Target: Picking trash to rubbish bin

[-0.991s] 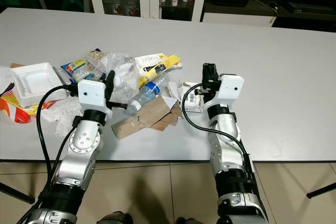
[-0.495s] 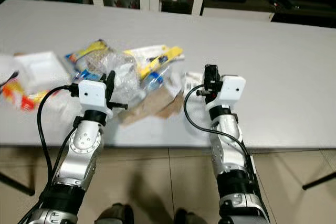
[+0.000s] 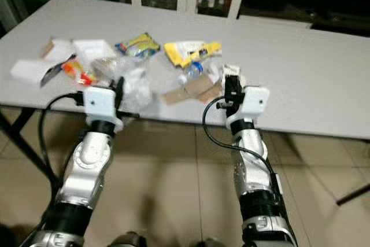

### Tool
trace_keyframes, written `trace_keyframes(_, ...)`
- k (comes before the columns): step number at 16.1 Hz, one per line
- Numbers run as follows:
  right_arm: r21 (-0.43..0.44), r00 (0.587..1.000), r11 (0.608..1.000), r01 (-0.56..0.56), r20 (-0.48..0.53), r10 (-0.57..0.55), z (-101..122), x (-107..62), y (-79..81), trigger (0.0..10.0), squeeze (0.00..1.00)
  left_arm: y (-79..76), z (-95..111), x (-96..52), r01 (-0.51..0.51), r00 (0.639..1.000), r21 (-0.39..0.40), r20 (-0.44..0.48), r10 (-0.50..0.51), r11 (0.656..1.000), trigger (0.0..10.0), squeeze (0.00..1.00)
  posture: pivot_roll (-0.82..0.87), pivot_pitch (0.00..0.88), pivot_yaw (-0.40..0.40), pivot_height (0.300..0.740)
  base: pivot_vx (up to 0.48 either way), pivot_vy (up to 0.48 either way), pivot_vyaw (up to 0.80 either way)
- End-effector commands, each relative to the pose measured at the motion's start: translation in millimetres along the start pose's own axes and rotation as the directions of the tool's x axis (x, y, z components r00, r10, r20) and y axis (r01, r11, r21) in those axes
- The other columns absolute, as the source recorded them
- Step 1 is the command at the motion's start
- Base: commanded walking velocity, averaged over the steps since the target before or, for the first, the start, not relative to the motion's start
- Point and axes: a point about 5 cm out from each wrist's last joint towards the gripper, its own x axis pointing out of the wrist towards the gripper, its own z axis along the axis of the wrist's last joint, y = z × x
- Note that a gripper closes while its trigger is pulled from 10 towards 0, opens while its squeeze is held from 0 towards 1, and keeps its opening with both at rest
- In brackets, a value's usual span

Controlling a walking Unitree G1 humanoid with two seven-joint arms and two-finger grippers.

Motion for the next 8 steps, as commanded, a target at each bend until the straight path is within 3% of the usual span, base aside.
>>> trace_keyframes(1, -0.011, 1.000, 1.000, 0.012, -0.003, -0.012, 0.9, -0.2, -4.6, 10.0, 0.00, -5.2, 2.5, 0.8, 0.008, 1.000, -0.009, 0.005, -0.008, 1.000, 10.0, 0.00, 0.03, 0.050, -0.080, 0.740, -0.270, 0.000, 0.00)
trace_keyframes(8, -0.010, 1.000, 1.000, 0.016, -0.009, -0.016, 0.5, -1.1, -5.0, 10.0, 0.00, -6.2, 4.9, 2.0, 0.010, 1.000, -0.014, 0.007, -0.010, 1.000, 10.0, 0.00, 0.03, 0.069, -0.082, 0.740, -0.271, 0.000, 0.00)
